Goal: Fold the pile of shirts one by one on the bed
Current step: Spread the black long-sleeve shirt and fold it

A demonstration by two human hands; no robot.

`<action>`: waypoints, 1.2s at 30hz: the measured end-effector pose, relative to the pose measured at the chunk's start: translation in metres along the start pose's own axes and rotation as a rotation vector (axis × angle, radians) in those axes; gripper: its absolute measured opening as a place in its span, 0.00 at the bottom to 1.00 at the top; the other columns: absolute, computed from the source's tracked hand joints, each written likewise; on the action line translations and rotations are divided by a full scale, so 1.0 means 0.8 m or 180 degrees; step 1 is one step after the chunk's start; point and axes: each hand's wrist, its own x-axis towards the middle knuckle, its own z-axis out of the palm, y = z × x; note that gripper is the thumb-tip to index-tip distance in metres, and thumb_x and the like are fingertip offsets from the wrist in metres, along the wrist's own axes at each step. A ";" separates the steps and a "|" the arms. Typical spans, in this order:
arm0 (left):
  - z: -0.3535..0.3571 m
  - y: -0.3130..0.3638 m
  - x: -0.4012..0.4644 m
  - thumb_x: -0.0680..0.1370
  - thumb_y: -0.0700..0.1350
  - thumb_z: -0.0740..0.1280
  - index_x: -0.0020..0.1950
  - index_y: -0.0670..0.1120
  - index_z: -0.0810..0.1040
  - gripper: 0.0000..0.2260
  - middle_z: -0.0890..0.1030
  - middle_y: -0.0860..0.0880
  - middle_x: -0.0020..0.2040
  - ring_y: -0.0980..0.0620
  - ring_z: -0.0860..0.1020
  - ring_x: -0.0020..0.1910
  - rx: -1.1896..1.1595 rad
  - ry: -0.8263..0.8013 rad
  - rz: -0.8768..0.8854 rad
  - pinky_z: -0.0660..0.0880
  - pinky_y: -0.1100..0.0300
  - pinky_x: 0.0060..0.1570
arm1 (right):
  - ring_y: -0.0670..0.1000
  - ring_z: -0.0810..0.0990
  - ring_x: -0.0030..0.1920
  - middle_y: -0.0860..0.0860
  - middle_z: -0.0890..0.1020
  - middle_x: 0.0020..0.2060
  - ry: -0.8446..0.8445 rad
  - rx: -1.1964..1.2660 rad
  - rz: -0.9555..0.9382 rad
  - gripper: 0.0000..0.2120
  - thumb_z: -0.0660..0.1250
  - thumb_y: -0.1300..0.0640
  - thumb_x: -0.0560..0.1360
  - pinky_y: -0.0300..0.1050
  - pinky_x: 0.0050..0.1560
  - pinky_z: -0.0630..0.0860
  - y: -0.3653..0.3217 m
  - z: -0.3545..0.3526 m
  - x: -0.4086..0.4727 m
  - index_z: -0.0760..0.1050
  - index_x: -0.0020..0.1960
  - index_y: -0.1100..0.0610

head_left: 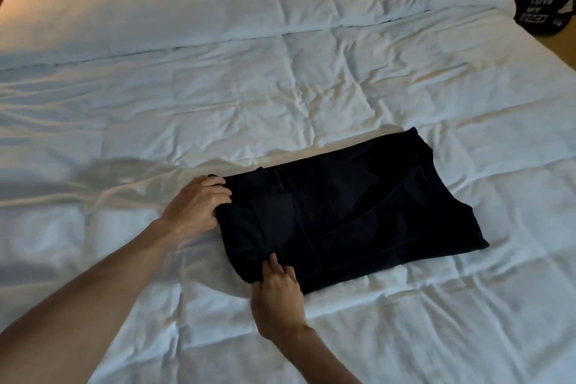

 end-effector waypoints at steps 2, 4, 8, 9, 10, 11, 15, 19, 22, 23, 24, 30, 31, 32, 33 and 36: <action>-0.036 0.002 0.016 0.56 0.41 0.76 0.36 0.53 0.82 0.12 0.82 0.58 0.41 0.51 0.80 0.50 -0.0042 -0.0249 0.0163 0.66 0.57 0.55 | 0.59 0.77 0.58 0.54 0.79 0.64 -0.0416 0.0752 -0.0014 0.15 0.57 0.61 0.77 0.51 0.60 0.74 0.021 -0.024 -0.003 0.77 0.58 0.59; -0.068 0.011 0.038 0.60 0.50 0.70 0.33 0.53 0.78 0.04 0.79 0.59 0.39 0.57 0.74 0.50 0.0185 -0.0746 0.0258 0.64 0.58 0.58 | 0.57 0.79 0.43 0.53 0.81 0.41 -0.0583 0.1524 0.0069 0.10 0.57 0.60 0.74 0.54 0.47 0.75 0.039 -0.050 -0.009 0.77 0.45 0.57; -0.128 0.047 0.103 0.60 0.57 0.66 0.34 0.55 0.77 0.08 0.79 0.59 0.41 0.59 0.74 0.48 0.0026 -0.1660 -0.0050 0.66 0.58 0.59 | 0.46 0.75 0.41 0.49 0.79 0.39 -0.0864 0.2793 0.0603 0.11 0.61 0.63 0.73 0.41 0.42 0.71 0.087 -0.105 -0.017 0.80 0.51 0.62; -0.142 0.060 0.126 0.60 0.57 0.66 0.33 0.55 0.77 0.08 0.79 0.59 0.38 0.58 0.76 0.44 -0.0380 -0.1692 -0.0298 0.71 0.58 0.54 | 0.46 0.76 0.43 0.50 0.80 0.42 -0.0865 0.3078 0.0790 0.14 0.62 0.61 0.71 0.39 0.43 0.71 0.103 -0.121 -0.017 0.81 0.54 0.59; -0.154 0.075 0.151 0.60 0.57 0.67 0.31 0.54 0.77 0.08 0.79 0.58 0.34 0.57 0.77 0.39 -0.0811 -0.1729 -0.0545 0.74 0.58 0.46 | 0.47 0.77 0.44 0.50 0.80 0.41 -0.0810 0.3380 0.0920 0.17 0.63 0.59 0.67 0.40 0.44 0.71 0.121 -0.140 -0.018 0.81 0.53 0.59; -0.165 0.090 0.182 0.62 0.54 0.69 0.30 0.52 0.77 0.07 0.78 0.57 0.31 0.55 0.77 0.34 -0.1177 -0.1783 -0.0733 0.73 0.59 0.38 | 0.49 0.76 0.42 0.52 0.79 0.39 -0.0680 0.3668 0.0980 0.17 0.62 0.58 0.64 0.42 0.43 0.70 0.142 -0.158 -0.014 0.80 0.50 0.59; -0.191 0.159 0.296 0.61 0.54 0.71 0.37 0.42 0.79 0.16 0.76 0.48 0.33 0.49 0.75 0.35 -0.1961 -0.1770 -0.1103 0.70 0.56 0.39 | 0.50 0.72 0.33 0.55 0.72 0.34 0.0185 0.4230 0.1275 0.06 0.60 0.65 0.73 0.46 0.35 0.67 0.231 -0.229 -0.002 0.75 0.40 0.60; -0.142 0.212 0.376 0.66 0.53 0.77 0.48 0.47 0.83 0.15 0.85 0.49 0.45 0.50 0.83 0.47 -0.2933 -0.0985 -0.1539 0.78 0.59 0.48 | 0.49 0.75 0.35 0.53 0.76 0.35 0.1093 0.4404 0.1677 0.09 0.62 0.61 0.78 0.45 0.36 0.70 0.316 -0.263 0.029 0.78 0.41 0.58; -0.078 0.245 0.386 0.69 0.50 0.77 0.55 0.53 0.79 0.16 0.81 0.54 0.50 0.55 0.80 0.49 -0.3088 -0.0711 -0.1865 0.76 0.62 0.47 | 0.52 0.83 0.43 0.53 0.84 0.43 0.1045 0.4565 0.1999 0.06 0.66 0.55 0.79 0.46 0.40 0.78 0.357 -0.251 0.047 0.79 0.52 0.57; -0.055 0.252 0.385 0.70 0.48 0.76 0.55 0.52 0.79 0.15 0.82 0.53 0.50 0.53 0.81 0.50 -0.2975 -0.0727 -0.1944 0.77 0.59 0.49 | 0.53 0.84 0.45 0.53 0.85 0.45 0.0965 0.4543 0.2036 0.05 0.67 0.55 0.79 0.46 0.42 0.80 0.365 -0.245 0.048 0.78 0.53 0.55; -0.037 0.258 0.385 0.71 0.47 0.74 0.55 0.51 0.79 0.13 0.82 0.52 0.50 0.52 0.81 0.51 -0.2852 -0.0685 -0.1988 0.77 0.58 0.51 | 0.53 0.85 0.45 0.53 0.85 0.46 0.0915 0.4489 0.2016 0.05 0.68 0.55 0.79 0.46 0.42 0.81 0.370 -0.241 0.049 0.78 0.53 0.55; -0.016 0.267 0.431 0.77 0.45 0.71 0.61 0.49 0.77 0.13 0.82 0.52 0.53 0.50 0.80 0.56 -0.2662 -0.0231 -0.1919 0.75 0.61 0.49 | 0.55 0.86 0.43 0.55 0.85 0.43 0.1383 0.4361 0.2064 0.05 0.65 0.60 0.79 0.50 0.44 0.83 0.388 -0.222 0.048 0.79 0.50 0.55; -0.013 0.272 0.437 0.77 0.46 0.71 0.66 0.49 0.75 0.18 0.81 0.50 0.58 0.48 0.78 0.60 -0.2386 -0.0220 -0.1833 0.75 0.57 0.57 | 0.56 0.85 0.44 0.55 0.85 0.42 0.1421 0.4165 0.2203 0.04 0.65 0.58 0.78 0.55 0.46 0.83 0.389 -0.218 0.048 0.79 0.49 0.55; -0.006 0.280 0.437 0.78 0.47 0.70 0.73 0.48 0.69 0.24 0.78 0.47 0.64 0.46 0.74 0.66 -0.1839 -0.0248 -0.1715 0.71 0.50 0.66 | 0.56 0.84 0.45 0.54 0.84 0.42 0.1458 0.3812 0.2319 0.05 0.65 0.56 0.77 0.55 0.48 0.82 0.391 -0.213 0.045 0.77 0.49 0.56; 0.003 0.293 0.429 0.79 0.48 0.69 0.78 0.46 0.62 0.30 0.73 0.45 0.70 0.44 0.68 0.72 -0.1290 -0.0224 -0.1605 0.62 0.44 0.73 | 0.55 0.82 0.47 0.52 0.82 0.43 0.1552 0.3371 0.2397 0.07 0.66 0.54 0.76 0.53 0.50 0.80 0.390 -0.214 0.040 0.75 0.50 0.57; 0.030 0.359 0.364 0.77 0.55 0.67 0.81 0.44 0.49 0.40 0.57 0.41 0.79 0.43 0.51 0.79 -0.1068 0.0182 -0.1399 0.46 0.39 0.76 | 0.52 0.75 0.56 0.50 0.74 0.56 0.1891 0.2447 0.2314 0.22 0.72 0.45 0.72 0.47 0.57 0.74 0.400 -0.220 0.027 0.73 0.62 0.54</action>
